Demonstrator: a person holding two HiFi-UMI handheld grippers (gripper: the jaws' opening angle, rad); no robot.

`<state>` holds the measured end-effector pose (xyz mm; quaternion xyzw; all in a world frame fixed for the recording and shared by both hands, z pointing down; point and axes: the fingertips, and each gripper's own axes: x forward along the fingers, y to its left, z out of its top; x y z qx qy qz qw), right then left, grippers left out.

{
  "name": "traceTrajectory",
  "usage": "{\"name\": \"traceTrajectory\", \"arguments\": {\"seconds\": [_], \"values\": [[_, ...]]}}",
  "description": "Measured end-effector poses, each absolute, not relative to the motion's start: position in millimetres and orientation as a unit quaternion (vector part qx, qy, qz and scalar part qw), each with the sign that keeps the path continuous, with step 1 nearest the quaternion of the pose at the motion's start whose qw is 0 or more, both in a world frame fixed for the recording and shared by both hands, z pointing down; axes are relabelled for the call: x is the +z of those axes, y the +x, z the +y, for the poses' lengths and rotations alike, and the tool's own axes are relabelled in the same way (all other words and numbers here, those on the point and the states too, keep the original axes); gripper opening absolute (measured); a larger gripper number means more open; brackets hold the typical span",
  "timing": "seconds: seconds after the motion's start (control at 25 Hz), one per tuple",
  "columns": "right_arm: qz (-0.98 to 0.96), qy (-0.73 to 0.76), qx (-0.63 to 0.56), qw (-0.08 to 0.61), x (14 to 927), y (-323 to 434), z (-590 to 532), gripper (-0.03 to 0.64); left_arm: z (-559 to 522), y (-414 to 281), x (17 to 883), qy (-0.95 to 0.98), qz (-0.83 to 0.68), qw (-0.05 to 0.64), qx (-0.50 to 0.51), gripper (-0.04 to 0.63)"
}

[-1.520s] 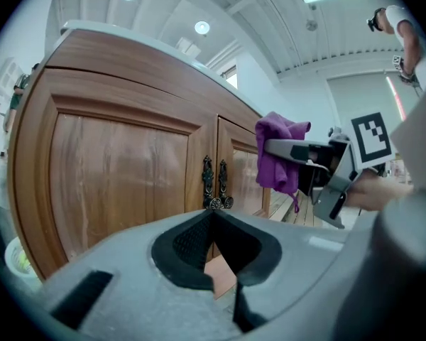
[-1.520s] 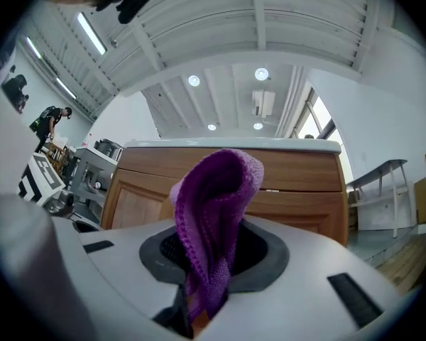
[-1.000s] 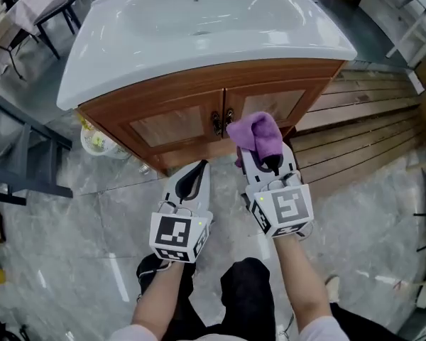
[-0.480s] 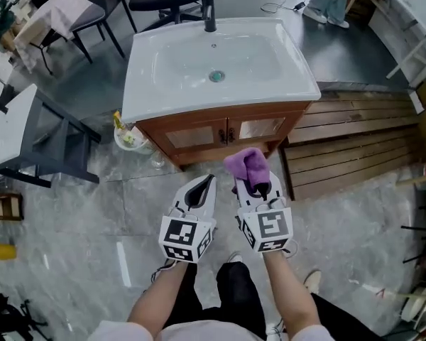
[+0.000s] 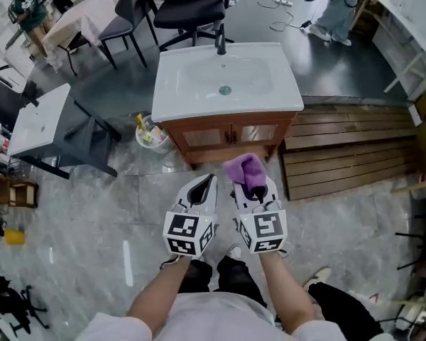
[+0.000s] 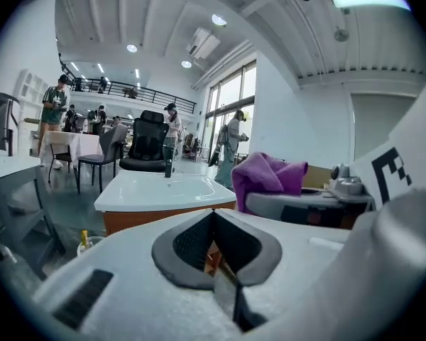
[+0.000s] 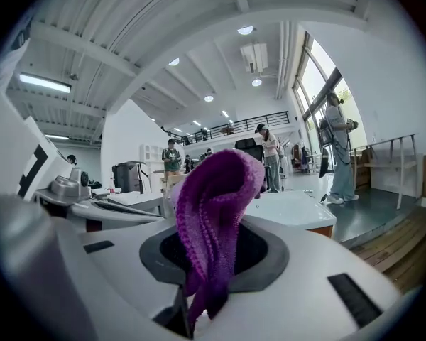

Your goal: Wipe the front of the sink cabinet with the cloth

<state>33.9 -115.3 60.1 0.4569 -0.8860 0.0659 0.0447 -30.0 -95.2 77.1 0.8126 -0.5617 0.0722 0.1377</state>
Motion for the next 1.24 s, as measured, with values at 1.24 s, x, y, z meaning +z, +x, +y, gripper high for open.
{"name": "traceTrajectory", "arguments": {"seconds": [1.24], "values": [[-0.886, 0.461, 0.034, 0.050, 12.9, -43.8, -8.0, 0.084, 2.2, -90.1, 23.0, 0.830, -0.545, 0.105, 0.051, 0.006]]}}
